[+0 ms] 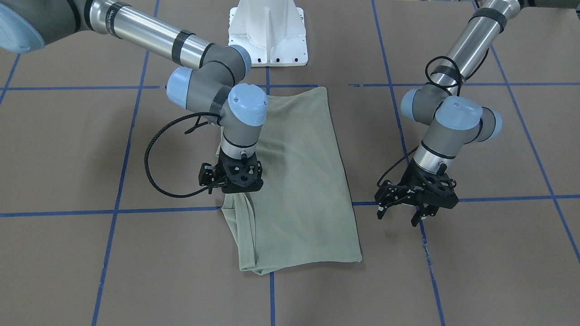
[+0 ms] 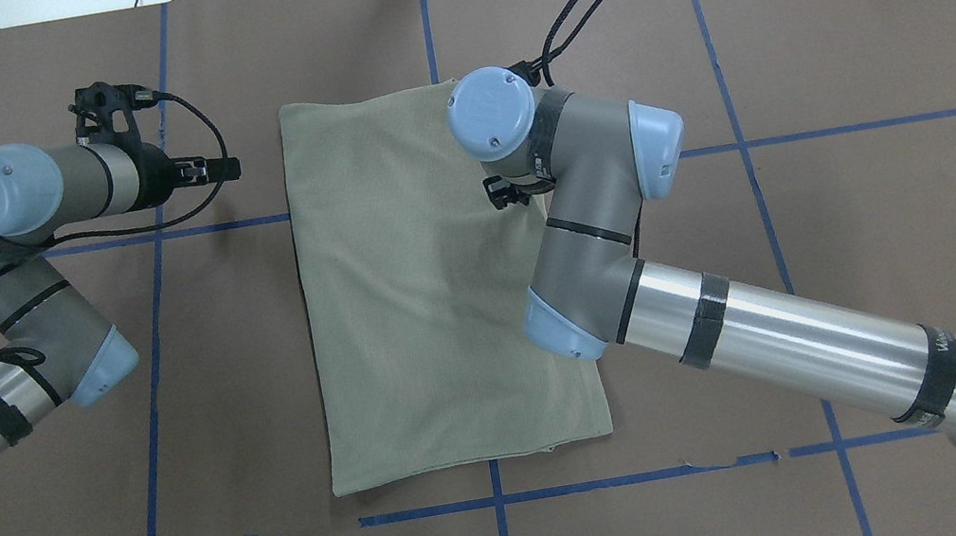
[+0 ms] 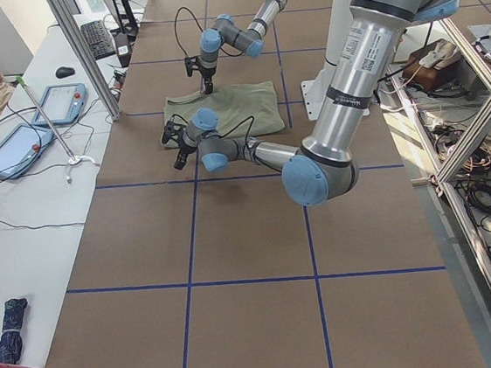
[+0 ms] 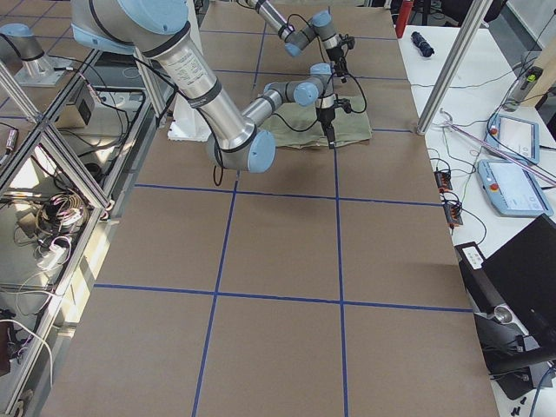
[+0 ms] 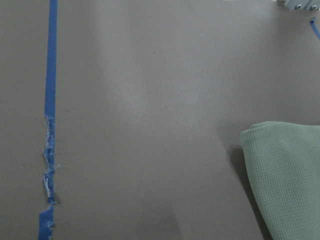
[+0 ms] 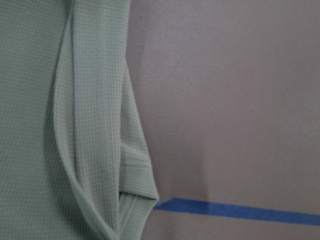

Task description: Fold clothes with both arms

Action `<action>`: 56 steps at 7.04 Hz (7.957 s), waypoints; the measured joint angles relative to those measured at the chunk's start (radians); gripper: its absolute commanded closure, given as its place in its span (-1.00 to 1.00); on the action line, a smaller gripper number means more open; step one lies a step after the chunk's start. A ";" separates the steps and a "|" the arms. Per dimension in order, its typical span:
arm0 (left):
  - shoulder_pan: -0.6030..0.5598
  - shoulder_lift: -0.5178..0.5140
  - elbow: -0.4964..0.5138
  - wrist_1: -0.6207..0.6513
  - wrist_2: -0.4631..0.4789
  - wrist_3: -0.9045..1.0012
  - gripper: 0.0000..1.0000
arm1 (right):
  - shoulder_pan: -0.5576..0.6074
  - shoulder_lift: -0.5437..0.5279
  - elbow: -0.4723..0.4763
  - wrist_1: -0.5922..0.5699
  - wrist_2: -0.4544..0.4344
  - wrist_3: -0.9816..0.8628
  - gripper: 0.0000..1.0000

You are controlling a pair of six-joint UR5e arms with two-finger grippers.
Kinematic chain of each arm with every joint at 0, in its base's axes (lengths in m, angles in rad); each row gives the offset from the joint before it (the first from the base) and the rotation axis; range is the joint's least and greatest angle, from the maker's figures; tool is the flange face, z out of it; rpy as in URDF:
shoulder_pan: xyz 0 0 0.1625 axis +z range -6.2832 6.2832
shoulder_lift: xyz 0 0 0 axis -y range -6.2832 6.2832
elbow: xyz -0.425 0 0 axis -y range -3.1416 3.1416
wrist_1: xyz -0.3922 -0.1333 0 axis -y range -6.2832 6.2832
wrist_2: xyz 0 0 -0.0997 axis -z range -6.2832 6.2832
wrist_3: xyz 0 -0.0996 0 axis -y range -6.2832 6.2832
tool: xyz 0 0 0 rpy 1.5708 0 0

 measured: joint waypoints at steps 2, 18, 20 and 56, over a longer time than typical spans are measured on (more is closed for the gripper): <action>0.000 0.000 0.000 0.000 0.000 0.000 -1.00 | 0.019 -0.052 0.017 -0.005 -0.006 -0.017 -1.00; 0.653 0.379 -0.679 0.182 0.388 -1.004 -0.64 | -0.344 -0.686 0.796 0.568 -0.216 0.895 -1.00; 0.680 0.333 -0.651 0.218 0.402 -1.040 -0.61 | -0.346 -0.687 0.792 0.572 -0.221 0.896 -1.00; 0.674 0.316 -1.131 0.612 0.289 -1.026 1.00 | -0.509 -0.379 1.048 -0.234 -0.299 1.141 1.00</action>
